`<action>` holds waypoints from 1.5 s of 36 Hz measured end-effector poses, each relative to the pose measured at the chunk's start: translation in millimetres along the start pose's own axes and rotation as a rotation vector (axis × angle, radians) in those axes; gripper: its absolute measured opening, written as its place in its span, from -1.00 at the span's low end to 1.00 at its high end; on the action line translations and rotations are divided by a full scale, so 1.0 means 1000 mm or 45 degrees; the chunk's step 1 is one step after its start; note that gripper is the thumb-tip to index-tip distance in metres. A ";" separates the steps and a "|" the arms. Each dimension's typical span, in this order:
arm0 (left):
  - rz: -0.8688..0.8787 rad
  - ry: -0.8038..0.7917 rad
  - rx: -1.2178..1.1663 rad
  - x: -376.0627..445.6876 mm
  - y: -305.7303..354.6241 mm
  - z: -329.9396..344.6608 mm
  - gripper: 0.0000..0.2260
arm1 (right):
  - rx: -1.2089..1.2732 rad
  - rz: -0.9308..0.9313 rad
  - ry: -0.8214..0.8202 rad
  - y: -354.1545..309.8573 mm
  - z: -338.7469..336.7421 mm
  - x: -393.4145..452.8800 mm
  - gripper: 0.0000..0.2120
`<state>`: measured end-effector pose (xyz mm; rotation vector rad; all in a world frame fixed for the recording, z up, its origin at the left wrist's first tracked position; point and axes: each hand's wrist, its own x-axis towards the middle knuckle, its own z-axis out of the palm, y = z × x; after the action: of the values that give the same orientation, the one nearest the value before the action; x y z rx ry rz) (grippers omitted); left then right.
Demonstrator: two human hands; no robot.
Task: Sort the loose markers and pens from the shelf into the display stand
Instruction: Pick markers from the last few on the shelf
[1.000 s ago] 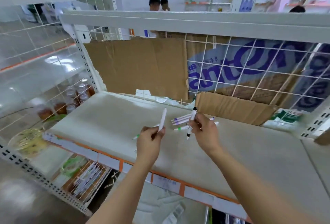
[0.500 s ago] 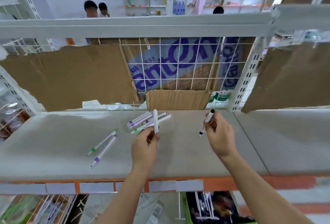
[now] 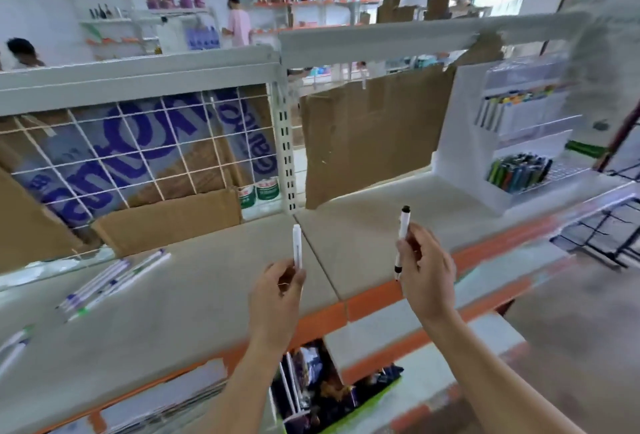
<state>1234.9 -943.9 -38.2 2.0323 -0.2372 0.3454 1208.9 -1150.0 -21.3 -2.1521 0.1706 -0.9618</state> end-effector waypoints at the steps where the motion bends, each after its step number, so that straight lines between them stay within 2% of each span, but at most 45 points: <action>1: 0.021 -0.028 -0.003 -0.002 0.008 0.013 -0.95 | 0.009 0.019 0.023 0.007 -0.012 0.000 -0.92; 3: 0.041 -0.085 -0.028 -0.004 0.023 0.038 -0.92 | 0.020 0.067 0.079 0.022 -0.035 0.001 -0.85; 8: 0.032 -0.196 -0.120 -0.005 0.055 0.095 -0.96 | -0.029 0.145 0.175 0.062 -0.082 0.003 -0.90; 15: 0.011 -0.355 -0.304 0.007 0.086 0.166 -0.81 | -0.114 0.262 0.299 0.107 -0.130 0.016 -0.89; 19: 0.036 -0.476 -0.388 0.021 0.104 0.204 -0.82 | -0.129 0.313 0.371 0.139 -0.148 0.031 -0.82; 26: 0.142 -0.555 -0.471 0.059 0.133 0.269 -0.80 | -0.326 0.359 0.503 0.173 -0.173 0.071 -0.77; 32: 0.180 -0.653 -0.480 0.072 0.152 0.318 -0.77 | -0.408 0.454 0.576 0.199 -0.192 0.088 -0.88; 36: 0.226 -0.712 -0.440 0.077 0.162 0.353 -0.79 | -0.424 0.554 0.630 0.224 -0.208 0.093 -0.82; 39: 0.270 -0.725 -0.439 0.076 0.175 0.377 -0.73 | -0.489 0.614 0.648 0.245 -0.222 0.100 -0.88; 41: 0.289 -0.715 -0.441 0.076 0.185 0.395 -0.70 | -0.496 0.618 0.660 0.262 -0.232 0.105 -0.84; 44: 0.303 -0.738 -0.443 0.078 0.197 0.425 -0.75 | -0.508 0.590 0.668 0.283 -0.250 0.115 -0.80; 48: 0.259 -0.734 -0.457 0.077 0.213 0.467 -0.90 | -0.537 0.555 0.640 0.311 -0.277 0.134 -0.86; 54: 0.227 -0.675 -0.474 0.075 0.250 0.519 -0.81 | -0.535 0.527 0.546 0.351 -0.320 0.165 -0.92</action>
<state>1301.3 -1520.9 -34.5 1.6998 -0.7555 -0.1338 1167.7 -1650.7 -29.8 -2.1105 1.0649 -1.1969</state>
